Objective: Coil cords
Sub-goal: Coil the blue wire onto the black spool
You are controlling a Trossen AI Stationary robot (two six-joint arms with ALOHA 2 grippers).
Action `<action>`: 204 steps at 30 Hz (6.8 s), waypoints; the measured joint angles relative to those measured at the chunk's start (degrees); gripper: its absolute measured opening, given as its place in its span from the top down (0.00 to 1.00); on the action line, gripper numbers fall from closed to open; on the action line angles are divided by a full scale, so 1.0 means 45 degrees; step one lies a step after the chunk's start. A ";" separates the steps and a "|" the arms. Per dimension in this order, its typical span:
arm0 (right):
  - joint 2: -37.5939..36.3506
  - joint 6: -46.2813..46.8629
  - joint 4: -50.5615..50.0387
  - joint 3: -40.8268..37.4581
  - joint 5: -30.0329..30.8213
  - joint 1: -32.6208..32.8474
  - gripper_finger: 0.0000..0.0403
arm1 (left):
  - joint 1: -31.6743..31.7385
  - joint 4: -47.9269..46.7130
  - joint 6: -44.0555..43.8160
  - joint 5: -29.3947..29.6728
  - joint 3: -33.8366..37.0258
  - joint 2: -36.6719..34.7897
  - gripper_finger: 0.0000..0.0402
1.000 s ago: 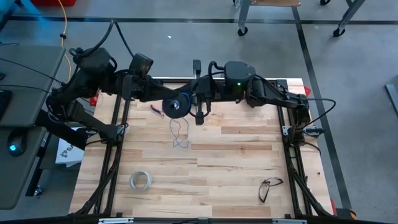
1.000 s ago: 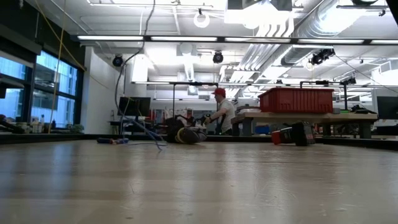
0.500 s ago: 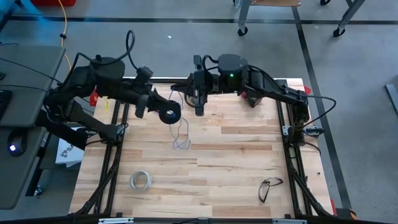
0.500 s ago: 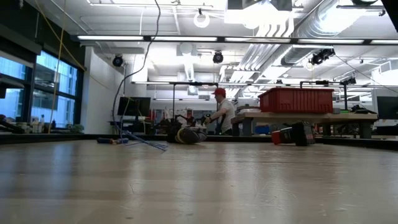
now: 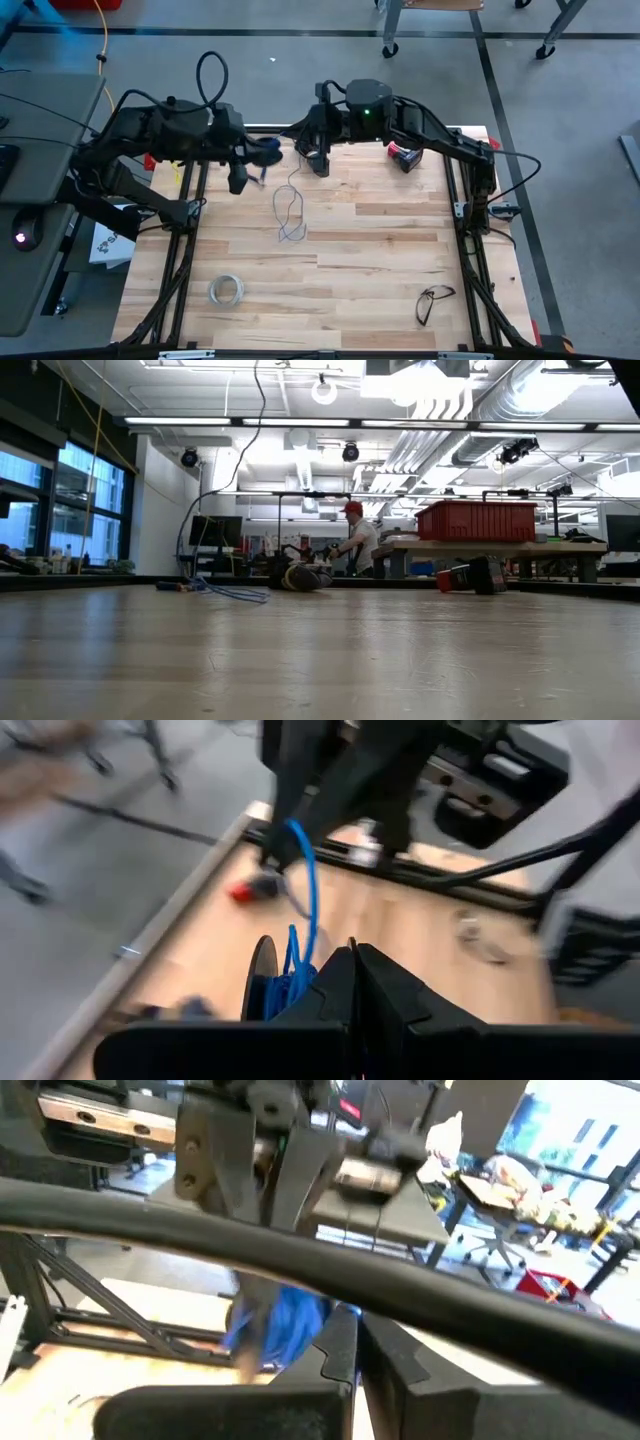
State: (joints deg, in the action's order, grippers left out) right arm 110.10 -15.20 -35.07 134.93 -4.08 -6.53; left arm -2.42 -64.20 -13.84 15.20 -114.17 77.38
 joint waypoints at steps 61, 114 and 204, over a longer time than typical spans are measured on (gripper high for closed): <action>-0.0636 0.4547 -0.3604 0.0005 -0.1321 -0.1054 0.50 | 0.0151 0.5292 0.7346 0.2482 -0.0010 -0.0806 1.00; -0.0636 0.0656 -0.3380 0.0000 0.1139 -0.1020 0.62 | 0.0146 0.5581 0.7230 0.3109 -0.0010 -0.0758 1.00; -0.1370 0.0990 -0.4153 -0.0005 -0.0767 -0.0874 0.71 | 0.0131 0.6796 0.6425 0.1414 0.0000 -0.0563 1.00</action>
State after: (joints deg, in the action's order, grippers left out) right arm 103.94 -10.75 -53.76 134.91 -7.53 -10.46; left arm -1.83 -33.62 15.07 21.56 -114.17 74.85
